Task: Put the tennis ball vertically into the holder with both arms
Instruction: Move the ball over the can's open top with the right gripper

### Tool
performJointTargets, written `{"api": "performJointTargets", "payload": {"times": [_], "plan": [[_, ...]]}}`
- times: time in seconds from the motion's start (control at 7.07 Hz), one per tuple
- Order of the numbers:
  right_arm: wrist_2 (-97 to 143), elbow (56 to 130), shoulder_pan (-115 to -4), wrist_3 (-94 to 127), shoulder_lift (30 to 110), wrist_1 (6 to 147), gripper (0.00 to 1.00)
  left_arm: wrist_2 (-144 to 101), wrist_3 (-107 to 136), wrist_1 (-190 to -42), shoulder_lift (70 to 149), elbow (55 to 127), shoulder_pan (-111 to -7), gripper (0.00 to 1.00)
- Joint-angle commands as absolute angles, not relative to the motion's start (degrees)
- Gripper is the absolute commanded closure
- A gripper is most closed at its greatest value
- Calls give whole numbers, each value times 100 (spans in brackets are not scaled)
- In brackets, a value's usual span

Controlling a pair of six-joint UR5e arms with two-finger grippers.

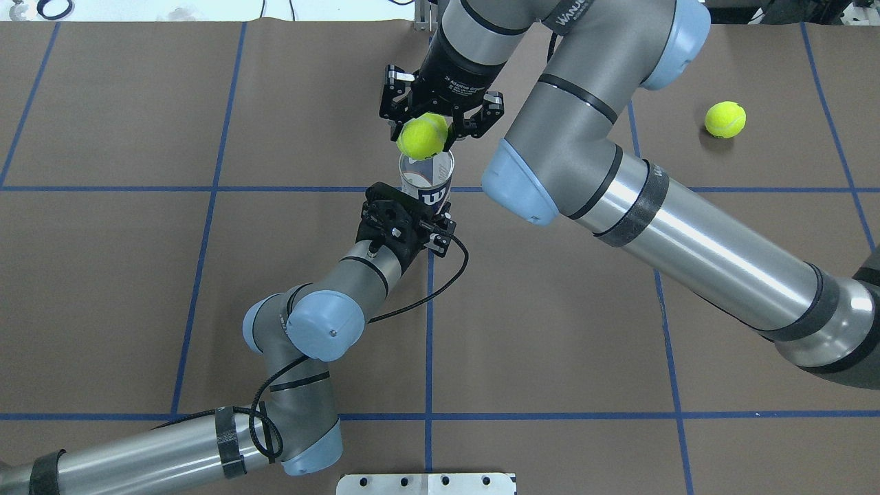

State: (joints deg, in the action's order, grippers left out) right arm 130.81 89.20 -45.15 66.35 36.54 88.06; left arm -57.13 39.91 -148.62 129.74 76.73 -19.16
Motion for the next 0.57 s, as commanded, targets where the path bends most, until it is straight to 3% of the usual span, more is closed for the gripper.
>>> {"api": "performJointTargets", "payload": {"times": [0.0, 0.28, 0.42], "plan": [[13052, 8921, -4482, 6636, 3674, 8815, 99, -5713, 3990, -14862, 12990, 7673, -1916, 32], [13060, 8982, -4482, 6627, 3770, 8815, 98, -5722, 3990, -14862, 12999, 7673, -1986, 32], [13061, 9000, -4482, 6627, 3823, 8815, 76, -5722, 3990, -14862, 12990, 7673, -1995, 32]]}}
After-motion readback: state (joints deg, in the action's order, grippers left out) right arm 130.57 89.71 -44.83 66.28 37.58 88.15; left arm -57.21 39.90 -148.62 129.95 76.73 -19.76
